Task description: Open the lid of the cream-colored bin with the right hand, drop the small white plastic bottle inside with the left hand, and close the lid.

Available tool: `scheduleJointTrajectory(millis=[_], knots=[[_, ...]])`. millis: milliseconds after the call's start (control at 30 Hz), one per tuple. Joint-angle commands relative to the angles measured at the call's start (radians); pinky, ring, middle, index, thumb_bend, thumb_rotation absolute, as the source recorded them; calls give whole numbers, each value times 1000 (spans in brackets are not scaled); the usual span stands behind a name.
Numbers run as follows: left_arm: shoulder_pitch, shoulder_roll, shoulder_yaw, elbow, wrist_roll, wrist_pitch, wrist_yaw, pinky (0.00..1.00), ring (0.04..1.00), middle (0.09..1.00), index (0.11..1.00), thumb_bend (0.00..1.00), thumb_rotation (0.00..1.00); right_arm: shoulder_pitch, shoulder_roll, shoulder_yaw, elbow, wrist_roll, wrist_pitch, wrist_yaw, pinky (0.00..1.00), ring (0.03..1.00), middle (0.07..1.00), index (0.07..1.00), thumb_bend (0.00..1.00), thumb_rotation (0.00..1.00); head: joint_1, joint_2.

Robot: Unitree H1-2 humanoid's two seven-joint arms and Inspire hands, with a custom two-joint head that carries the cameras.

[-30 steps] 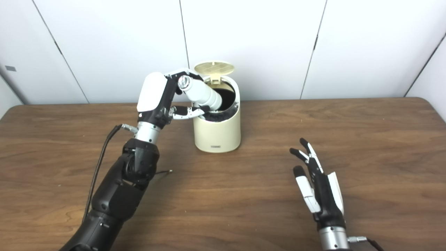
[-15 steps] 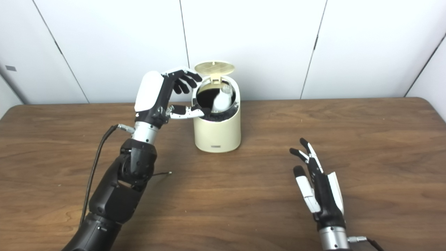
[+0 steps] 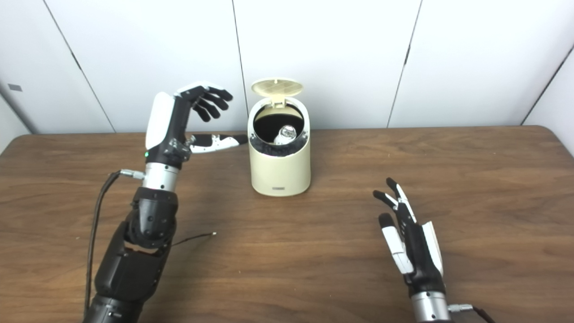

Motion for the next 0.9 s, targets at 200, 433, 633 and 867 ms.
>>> scheduleJointTrajectory(millis=[200,433,633,867], knots=[[94,-8,87,-135,-217,223,-161,462,549,619,682,517,423,-4,-31,-4,46,35,-54,13,973,939,903,950,603,1000,1,6],[188,-37,166,-157,-551,300,-291,857,904,948,982,552,990,-59,-41,-4,24,45,-22,22,934,961,937,945,652,1000,8,11],[255,-38,149,-141,-549,219,-281,993,996,999,1000,669,1000,-122,-45,5,-15,-2,38,21,934,970,942,931,699,1000,4,13],[322,-68,142,-104,-550,128,-260,1000,1000,1000,1000,676,1000,-271,-96,32,-56,-69,123,69,958,974,948,943,655,1000,0,19]])
